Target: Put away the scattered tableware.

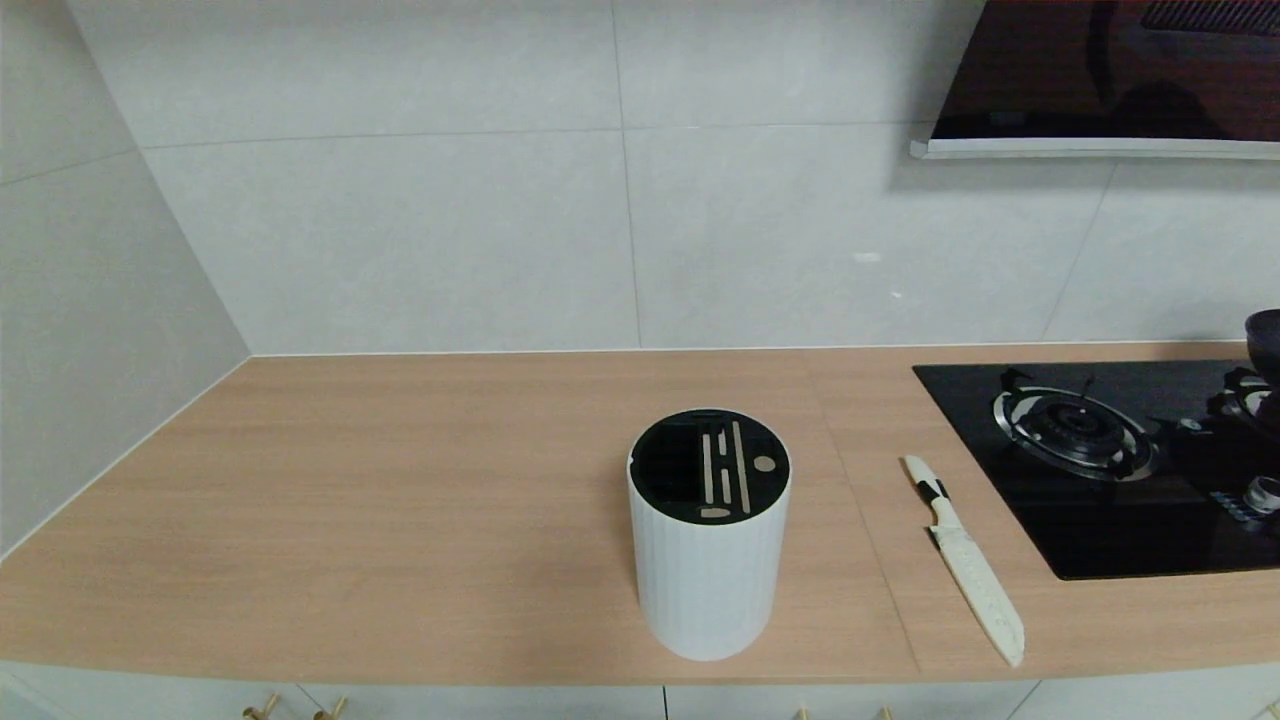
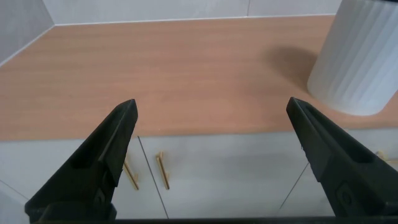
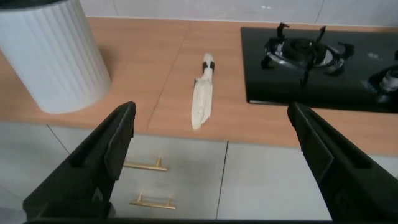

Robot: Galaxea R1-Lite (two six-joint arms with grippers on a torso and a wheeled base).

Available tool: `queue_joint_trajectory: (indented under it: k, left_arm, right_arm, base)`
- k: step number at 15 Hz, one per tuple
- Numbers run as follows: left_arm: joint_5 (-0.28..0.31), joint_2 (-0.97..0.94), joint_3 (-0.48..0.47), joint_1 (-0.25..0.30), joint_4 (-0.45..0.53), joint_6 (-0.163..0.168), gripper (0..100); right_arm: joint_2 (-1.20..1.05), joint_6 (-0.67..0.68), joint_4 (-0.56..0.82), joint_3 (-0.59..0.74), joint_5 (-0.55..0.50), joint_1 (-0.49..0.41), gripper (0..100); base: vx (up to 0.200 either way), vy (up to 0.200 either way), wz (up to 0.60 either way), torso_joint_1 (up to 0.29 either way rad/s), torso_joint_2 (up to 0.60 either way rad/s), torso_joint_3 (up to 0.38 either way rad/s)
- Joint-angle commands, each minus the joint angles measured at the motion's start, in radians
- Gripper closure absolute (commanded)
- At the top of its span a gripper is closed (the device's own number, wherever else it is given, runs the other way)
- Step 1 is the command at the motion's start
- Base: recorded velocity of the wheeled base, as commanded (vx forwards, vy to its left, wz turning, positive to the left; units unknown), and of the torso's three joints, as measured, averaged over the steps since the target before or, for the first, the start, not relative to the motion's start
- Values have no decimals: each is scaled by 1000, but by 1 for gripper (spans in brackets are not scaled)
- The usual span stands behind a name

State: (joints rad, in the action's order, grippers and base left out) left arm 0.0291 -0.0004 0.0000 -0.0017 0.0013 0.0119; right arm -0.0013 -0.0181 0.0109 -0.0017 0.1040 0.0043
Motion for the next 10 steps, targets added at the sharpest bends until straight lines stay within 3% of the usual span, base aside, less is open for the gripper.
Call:
queue_joint_trajectory:
  k: [1,3,10]
  left_arm:
    - [0,0,0,0,0,0,0]
    - [0,0,0,0,0,0,0]
    - [0,0,0,0,0,-1,0]
  right_arm:
    - [1,0,1,0,0,0,0]
    - [1,0,1,0,0,0,0]
    - [1,-3,0,0,0,0,0]
  base:
    - [0,0,0,193,-403,-207]
    - [0,0,0,139,-271,-137]
    - [0,0,0,3,-7,-4]
